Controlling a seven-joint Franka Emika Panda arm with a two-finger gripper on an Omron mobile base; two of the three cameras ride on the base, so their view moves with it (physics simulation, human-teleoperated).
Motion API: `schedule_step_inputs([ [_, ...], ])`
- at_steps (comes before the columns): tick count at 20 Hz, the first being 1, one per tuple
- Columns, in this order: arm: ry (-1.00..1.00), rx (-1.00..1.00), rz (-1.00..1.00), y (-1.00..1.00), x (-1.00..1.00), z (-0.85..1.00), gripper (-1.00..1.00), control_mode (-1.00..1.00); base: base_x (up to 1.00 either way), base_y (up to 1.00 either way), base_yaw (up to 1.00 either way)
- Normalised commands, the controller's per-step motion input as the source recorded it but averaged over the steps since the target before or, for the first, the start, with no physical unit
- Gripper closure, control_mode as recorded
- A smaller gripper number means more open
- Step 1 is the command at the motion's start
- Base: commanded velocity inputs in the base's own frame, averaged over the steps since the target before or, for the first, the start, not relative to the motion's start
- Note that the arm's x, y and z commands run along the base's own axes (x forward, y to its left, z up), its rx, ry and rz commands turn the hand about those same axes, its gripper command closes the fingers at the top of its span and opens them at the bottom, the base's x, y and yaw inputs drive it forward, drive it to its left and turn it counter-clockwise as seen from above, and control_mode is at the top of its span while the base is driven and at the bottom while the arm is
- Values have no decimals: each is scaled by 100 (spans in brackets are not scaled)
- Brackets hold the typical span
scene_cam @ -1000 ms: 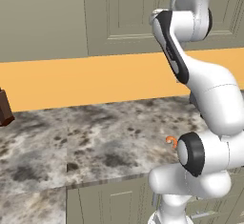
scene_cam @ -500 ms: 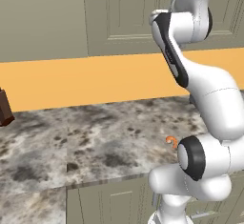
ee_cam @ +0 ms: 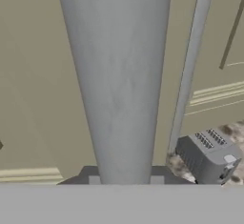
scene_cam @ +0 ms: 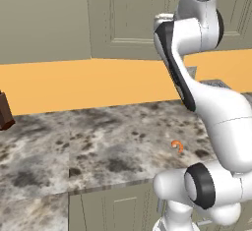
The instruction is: Retrieve the tupperware from the cabinet, then place the raw meat into the tupperware to avoid contamination.
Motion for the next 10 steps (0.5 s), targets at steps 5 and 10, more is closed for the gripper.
schedule_step_inputs([
  [5,0,0,-7,51,-80,12,100,-100,0,0,0],
  [10,1,-1,-7,46,-55,0,100,-100,0,0,0],
])
